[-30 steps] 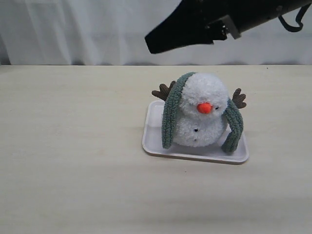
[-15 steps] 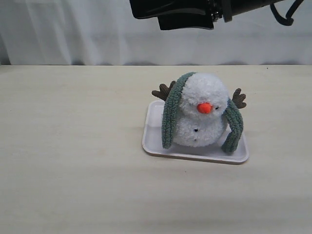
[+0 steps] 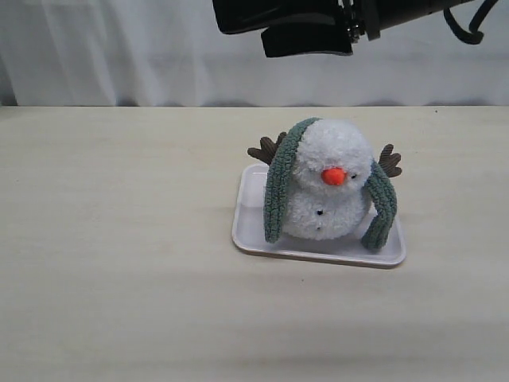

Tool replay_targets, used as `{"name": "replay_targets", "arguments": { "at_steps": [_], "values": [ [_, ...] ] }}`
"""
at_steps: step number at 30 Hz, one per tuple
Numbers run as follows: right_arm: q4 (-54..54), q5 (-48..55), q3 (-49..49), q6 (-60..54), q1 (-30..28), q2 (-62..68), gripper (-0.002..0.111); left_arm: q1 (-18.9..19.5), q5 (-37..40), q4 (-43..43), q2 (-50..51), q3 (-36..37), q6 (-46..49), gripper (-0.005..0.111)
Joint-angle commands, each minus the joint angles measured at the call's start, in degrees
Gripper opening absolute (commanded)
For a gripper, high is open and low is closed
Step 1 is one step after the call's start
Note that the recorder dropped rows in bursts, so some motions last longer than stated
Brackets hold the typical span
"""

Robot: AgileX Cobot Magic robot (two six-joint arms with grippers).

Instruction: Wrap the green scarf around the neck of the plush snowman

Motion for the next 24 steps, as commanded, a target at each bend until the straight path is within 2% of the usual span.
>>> {"name": "replay_targets", "arguments": {
  "at_steps": [1, 5, 6, 9, 10, 13, 17, 19, 22, 24],
  "values": [
    [-6.91, -0.08, -0.31, 2.06, 0.03, -0.28, 0.096, -0.13, -1.8, -0.76, -0.13, 0.11, -0.01, 0.0],
    [-7.1, -3.02, -0.31, 0.95, 0.3, -0.28, 0.052, -0.13, -1.8, -0.76, -0.13, 0.11, -0.01, 0.0],
    [-7.36, -3.27, -0.31, -1.45, 1.13, -0.28, 0.037, -0.13, -1.8, -0.76, -0.13, 0.11, -0.01, 0.0],
    [-11.77, -3.42, -0.93, -7.74, 5.11, -0.28, 0.009, -0.13, -1.8, -0.76, -0.13, 0.11, -0.01, 0.0],
    [-13.76, -4.48, -1.08, -8.21, 6.56, -0.28, 0.004, -0.13, -1.8, -0.76, -0.13, 0.11, -0.01, 0.0],
    [-19.28, -8.4, -1.18, -9.65, 11.57, -0.28, 0.004, -0.13, -1.8, -0.76, -0.13, 0.11, -0.01, 0.0],
    [-21.24, -11.29, -1.18, -10.93, 16.53, 0.33, 0.004, -0.13, -1.8, -0.76, -0.13, 0.11, -0.01, 0.0],
    [-26.05, -14.27, -1.18, -7.67, 18.79, 1.07, 0.004, -0.13, -1.8, -0.76, -0.13, 0.11, -0.01, 0.0],
    [-45.51, -20.26, -1.45, 8.06, 22.53, 2.33, 0.004, -0.13, -1.8, -0.76, -0.13, 0.11, -0.01, 0.0],
    [-63.81, -20.99, -2.04, 24.71, 25.24, 3.81, 0.004, -0.13, -1.8, -0.76, -0.13, 0.11, -0.01, 0.0]
  ]
}}
